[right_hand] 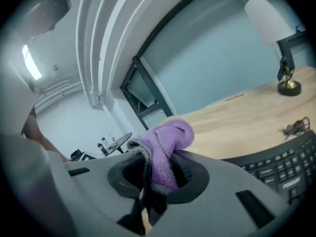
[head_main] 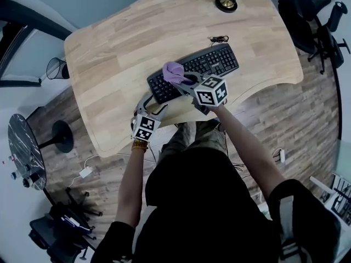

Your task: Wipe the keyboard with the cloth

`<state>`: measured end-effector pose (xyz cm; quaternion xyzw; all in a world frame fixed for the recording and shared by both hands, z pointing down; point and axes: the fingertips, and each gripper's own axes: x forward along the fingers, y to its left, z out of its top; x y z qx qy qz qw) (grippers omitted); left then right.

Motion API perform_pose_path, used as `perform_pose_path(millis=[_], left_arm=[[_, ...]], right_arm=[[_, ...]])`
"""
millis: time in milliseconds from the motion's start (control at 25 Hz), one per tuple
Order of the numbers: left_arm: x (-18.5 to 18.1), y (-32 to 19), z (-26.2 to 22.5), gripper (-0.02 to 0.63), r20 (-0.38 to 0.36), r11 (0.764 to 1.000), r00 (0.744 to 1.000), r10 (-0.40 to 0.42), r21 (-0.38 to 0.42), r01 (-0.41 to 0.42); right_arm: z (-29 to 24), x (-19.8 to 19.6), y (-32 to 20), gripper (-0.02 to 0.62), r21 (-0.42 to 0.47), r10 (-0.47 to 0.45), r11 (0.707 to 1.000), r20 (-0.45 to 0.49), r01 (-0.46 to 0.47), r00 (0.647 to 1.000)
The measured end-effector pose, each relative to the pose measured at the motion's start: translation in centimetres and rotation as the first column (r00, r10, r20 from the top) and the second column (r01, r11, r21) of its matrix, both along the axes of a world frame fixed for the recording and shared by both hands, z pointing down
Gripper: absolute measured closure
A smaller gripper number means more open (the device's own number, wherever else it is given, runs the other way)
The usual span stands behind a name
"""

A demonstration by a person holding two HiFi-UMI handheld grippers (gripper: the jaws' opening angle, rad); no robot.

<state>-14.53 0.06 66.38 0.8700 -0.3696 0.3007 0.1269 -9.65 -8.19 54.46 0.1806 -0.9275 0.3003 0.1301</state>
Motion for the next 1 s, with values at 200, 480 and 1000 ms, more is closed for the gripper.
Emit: perform_pose_path(millis=[200, 480, 1000], left_arm=[[1.0, -3.6, -10.3, 0.293, -0.117, 0.972, 0.991, -0.060, 0.220, 0.085], [2.0, -8.1, -25.7, 0.345, -0.274, 0.845, 0.958, -0.087, 0.489, 0.216], [7.3, -7.5, -37.8, 0.449, -0.326, 0.694, 0.945, -0.042, 0.671, 0.262]], right_arm=[[-7.1, 6.0, -2.9, 0.522, 0.168, 0.147, 0.974, 0.035, -0.151, 0.989], [-15.3, 10.3, -2.9, 0.518, 0.406, 0.263, 0.874, 0.067, -0.267, 0.962], [-24.3, 14.4, -0.3, 0.518, 0.684, 0.438, 0.616, 0.115, -0.391, 0.891]])
